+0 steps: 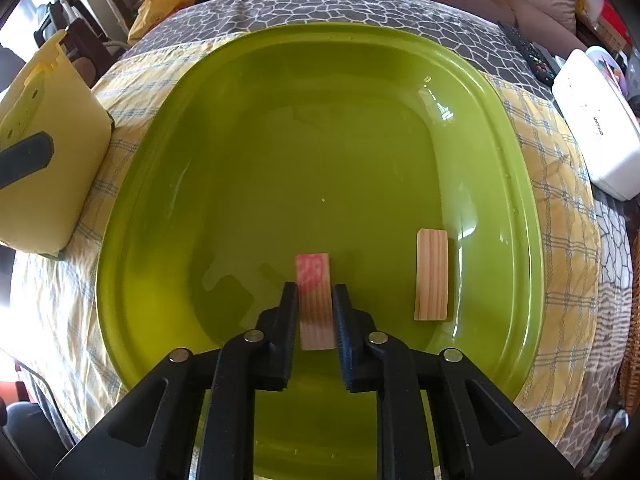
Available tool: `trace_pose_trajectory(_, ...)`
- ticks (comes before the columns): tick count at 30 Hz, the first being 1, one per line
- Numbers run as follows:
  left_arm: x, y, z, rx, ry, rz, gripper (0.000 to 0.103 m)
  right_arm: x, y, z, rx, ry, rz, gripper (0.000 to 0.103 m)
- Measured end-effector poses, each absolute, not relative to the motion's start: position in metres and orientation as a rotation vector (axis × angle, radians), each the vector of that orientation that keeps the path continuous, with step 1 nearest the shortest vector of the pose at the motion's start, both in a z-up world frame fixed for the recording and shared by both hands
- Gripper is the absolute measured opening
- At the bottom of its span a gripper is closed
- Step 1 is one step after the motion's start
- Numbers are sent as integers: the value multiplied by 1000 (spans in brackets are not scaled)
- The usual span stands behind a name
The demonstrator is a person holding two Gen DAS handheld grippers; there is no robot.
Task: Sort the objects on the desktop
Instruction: 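Grasp and lift the pink-marked wooden block with the right gripper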
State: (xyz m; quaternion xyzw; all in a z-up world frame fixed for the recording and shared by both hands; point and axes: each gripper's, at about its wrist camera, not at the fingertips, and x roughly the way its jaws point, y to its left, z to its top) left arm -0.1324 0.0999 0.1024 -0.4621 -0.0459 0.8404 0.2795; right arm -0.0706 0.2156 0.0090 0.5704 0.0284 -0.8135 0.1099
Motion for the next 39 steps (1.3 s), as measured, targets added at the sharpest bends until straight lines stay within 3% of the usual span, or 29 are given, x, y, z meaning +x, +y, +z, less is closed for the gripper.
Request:
trace_pose_trajectory(14, -139, 132, 85, -1310, -170, 2159, 103, -66, 279, 80, 1451, -248, -2595, 16)
trace_pose_trajectory(28, -178, 235, 36, -1600, 128, 2115, 103, -49, 340, 103, 1389, -424, -2695, 16)
trace_pose_trajectory(39, -192, 265, 6, -1733, 307, 2126, 103, -42, 359, 109, 1357, -496, -2718, 16)
